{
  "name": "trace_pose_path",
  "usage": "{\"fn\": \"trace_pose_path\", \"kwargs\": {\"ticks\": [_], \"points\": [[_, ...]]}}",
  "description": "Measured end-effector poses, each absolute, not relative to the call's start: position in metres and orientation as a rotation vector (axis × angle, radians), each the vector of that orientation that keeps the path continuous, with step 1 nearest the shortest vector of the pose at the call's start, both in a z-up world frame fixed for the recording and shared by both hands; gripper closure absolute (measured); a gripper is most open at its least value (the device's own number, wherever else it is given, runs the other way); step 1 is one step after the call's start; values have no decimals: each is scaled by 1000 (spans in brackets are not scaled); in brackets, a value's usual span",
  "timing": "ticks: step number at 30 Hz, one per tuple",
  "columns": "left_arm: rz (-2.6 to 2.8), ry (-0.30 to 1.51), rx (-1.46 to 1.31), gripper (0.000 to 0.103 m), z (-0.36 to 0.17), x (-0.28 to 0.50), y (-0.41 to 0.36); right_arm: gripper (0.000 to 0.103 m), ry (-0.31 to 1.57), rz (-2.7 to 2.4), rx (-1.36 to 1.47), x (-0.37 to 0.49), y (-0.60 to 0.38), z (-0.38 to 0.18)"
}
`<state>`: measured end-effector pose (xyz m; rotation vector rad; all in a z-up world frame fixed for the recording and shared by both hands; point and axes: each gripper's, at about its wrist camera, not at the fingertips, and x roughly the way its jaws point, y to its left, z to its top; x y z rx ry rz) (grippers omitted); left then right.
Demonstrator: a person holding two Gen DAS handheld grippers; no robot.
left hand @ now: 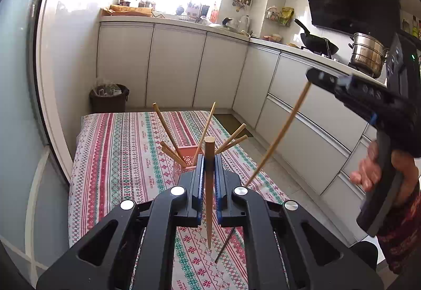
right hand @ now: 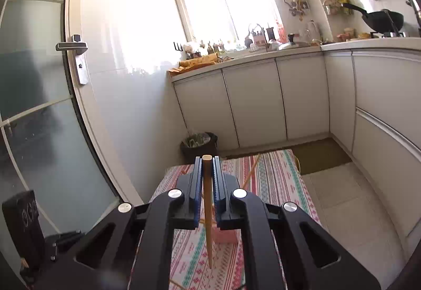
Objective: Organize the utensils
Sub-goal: 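Lower both held wooden chopsticks into the pink basket and open both tools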
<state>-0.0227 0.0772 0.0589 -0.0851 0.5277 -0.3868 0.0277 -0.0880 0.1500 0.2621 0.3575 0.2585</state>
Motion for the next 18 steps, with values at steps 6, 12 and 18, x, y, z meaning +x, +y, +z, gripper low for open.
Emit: {"fn": "trace_pose_path", "kwargs": {"ticks": [6, 12, 18], "points": [[-368, 507, -102, 97, 64, -25, 90, 95, 254, 236, 235, 83, -61, 172], [-344, 500, -122, 97, 67, -22, 102, 95, 237, 217, 204, 130, -39, 119], [-329, 480, -143, 97, 73, -20, 104, 62, 329, 181, 281, 134, -51, 59]]}}
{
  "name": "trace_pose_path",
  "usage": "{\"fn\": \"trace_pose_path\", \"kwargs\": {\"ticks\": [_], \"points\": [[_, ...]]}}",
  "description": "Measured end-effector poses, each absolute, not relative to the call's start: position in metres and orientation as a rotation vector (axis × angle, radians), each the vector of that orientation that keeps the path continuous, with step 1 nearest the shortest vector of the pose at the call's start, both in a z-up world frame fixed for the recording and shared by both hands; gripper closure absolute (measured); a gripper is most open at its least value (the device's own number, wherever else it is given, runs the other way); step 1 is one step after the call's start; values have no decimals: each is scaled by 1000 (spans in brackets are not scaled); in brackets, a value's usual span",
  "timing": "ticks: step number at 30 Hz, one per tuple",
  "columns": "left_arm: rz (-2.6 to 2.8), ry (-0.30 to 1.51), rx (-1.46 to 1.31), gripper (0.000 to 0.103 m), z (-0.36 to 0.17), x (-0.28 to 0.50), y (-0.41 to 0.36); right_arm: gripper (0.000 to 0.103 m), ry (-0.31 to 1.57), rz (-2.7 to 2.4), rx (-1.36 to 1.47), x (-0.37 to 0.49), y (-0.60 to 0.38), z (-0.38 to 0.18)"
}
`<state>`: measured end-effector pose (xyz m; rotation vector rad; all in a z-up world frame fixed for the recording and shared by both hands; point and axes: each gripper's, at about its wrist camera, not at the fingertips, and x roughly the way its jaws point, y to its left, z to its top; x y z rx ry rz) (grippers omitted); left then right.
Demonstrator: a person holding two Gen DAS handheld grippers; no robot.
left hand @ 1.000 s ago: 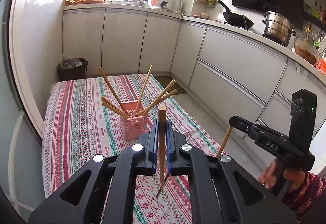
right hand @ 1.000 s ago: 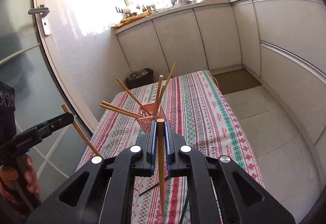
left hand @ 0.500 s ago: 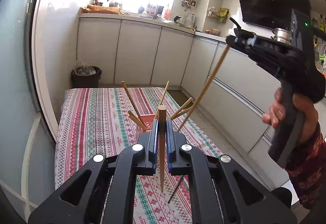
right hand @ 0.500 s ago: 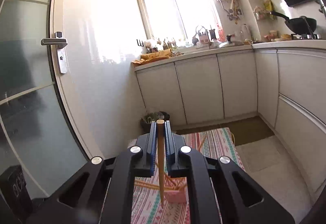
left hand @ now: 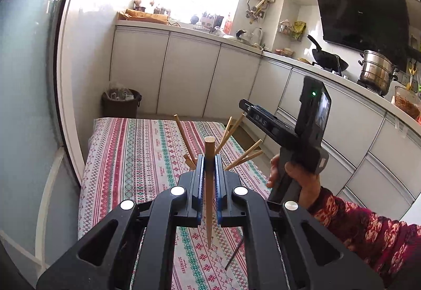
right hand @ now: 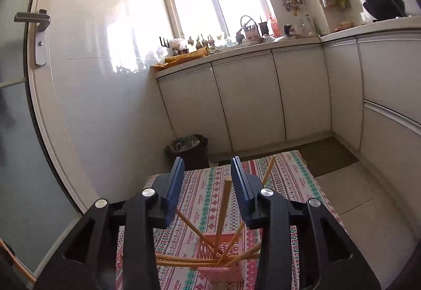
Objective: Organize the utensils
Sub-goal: 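Lower both held wooden chopsticks into the pink basket and open both tools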
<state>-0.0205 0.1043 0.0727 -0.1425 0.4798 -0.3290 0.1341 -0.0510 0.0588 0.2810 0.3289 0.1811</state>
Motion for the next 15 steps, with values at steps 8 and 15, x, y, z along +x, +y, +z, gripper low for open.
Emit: {"fn": "trace_pose_path", "kwargs": {"ticks": [8, 15], "points": [[-293, 406, -138, 97, 99, 0, 82, 30, 250, 135, 311, 81, -91, 88], [-222, 290, -123, 97, 135, 46, 56, 26, 297, 103, 311, 68, -110, 72]]}}
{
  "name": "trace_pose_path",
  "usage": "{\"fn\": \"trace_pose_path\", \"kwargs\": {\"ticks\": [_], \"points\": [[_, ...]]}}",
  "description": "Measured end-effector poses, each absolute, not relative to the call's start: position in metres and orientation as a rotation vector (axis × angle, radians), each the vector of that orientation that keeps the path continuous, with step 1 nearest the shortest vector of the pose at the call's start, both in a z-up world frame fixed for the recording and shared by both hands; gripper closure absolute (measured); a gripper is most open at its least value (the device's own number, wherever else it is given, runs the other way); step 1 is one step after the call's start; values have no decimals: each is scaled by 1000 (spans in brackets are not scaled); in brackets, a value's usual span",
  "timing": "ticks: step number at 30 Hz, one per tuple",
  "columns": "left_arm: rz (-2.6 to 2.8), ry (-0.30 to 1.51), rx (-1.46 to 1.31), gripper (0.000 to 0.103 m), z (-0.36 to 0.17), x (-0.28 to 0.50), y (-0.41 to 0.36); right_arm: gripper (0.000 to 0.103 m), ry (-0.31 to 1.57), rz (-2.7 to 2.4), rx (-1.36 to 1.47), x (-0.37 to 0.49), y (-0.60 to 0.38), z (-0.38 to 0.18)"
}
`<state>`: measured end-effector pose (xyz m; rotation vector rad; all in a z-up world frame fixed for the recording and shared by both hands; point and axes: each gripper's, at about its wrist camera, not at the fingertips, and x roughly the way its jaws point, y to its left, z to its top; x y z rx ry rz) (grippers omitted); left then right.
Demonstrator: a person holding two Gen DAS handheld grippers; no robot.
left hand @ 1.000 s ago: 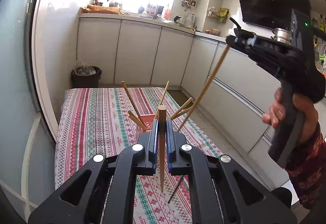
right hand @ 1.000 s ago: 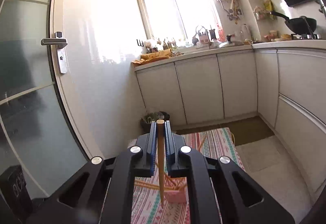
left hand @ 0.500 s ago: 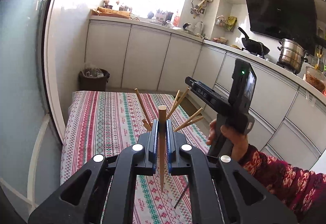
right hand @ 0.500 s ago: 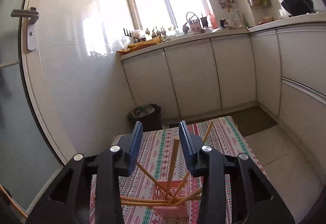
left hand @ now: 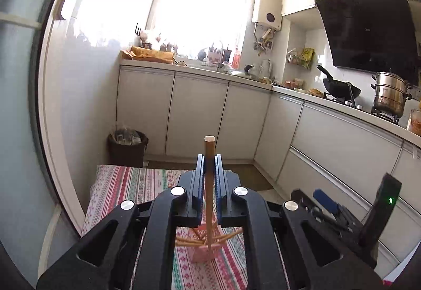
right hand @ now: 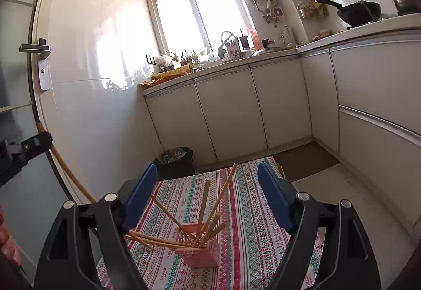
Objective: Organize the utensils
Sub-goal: 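Lower both held wooden chopsticks into the pink basket and open both tools, then move the left tool to the dark chopsticks and grasp one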
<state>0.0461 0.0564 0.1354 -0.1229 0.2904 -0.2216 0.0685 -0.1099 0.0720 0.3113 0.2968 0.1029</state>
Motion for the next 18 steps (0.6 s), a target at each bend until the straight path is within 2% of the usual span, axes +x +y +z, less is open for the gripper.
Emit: {"fn": "trace_pose_path", "kwargs": {"ticks": [4, 10, 12, 14, 16, 18], "points": [[-193, 310, -105, 97, 128, 79, 43, 25, 310, 100, 337, 71, -121, 63], [-164, 369, -115, 96, 88, 118, 33, 23, 324, 97, 344, 75, -129, 55], [-162, 377, -147, 90, 77, 122, 35, 23, 328, 98, 345, 75, -131, 53], [-160, 359, -177, 72, 74, 117, 38, 23, 327, 97, 346, 76, -133, 54], [-168, 337, -173, 66, 78, 111, 37, 22, 323, 93, 355, 76, -136, 55], [-172, 320, -160, 65, 86, 102, 34, 19, 315, 87, 365, 73, -139, 56]]}}
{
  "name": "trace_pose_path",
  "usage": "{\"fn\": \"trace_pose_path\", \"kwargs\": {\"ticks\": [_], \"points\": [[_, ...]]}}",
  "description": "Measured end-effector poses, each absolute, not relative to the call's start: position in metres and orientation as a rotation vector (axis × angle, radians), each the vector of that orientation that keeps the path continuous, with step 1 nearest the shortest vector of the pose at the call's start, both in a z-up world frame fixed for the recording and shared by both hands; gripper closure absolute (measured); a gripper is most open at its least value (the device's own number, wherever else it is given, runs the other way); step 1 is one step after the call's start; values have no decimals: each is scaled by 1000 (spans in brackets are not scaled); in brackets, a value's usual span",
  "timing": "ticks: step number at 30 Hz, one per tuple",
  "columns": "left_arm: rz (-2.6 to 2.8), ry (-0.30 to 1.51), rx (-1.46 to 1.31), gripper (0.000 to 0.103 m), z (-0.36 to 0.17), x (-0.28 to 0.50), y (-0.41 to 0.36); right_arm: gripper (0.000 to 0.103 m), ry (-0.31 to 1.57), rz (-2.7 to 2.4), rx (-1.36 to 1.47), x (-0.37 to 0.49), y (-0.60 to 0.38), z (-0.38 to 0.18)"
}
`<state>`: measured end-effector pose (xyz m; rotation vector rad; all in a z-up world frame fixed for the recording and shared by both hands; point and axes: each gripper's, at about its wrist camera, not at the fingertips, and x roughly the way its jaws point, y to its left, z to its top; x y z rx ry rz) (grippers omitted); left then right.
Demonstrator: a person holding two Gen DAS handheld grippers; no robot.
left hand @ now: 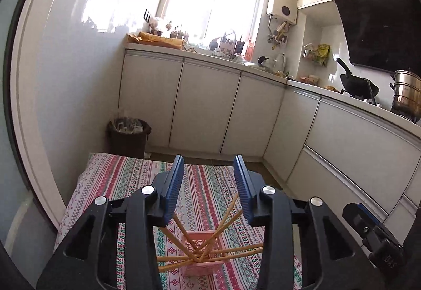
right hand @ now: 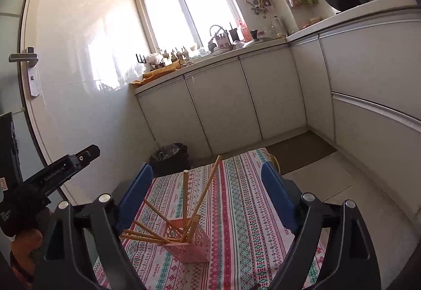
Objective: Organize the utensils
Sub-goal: 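Move the left tool to the dark chopsticks and grasp one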
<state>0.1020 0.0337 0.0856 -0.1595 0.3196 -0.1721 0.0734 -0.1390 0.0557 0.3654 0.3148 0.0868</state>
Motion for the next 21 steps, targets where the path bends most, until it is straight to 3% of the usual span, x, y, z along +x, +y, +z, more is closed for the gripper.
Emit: {"fn": "trace_pose_path", "kwargs": {"ticks": [9, 12, 16, 21], "points": [[-216, 300, -147, 52, 107, 73, 31, 19, 292, 82, 364, 62, -138, 61], [-244, 329, -98, 44, 106, 66, 16, 15, 289, 57, 363, 57, -141, 63], [-288, 393, -10, 23, 94, 54, -7, 9, 331, 18, 388, 51, -158, 57], [-356, 491, 112, 11, 63, 42, -35, 7, 483, -49, 427, 51, -191, 36]]}}
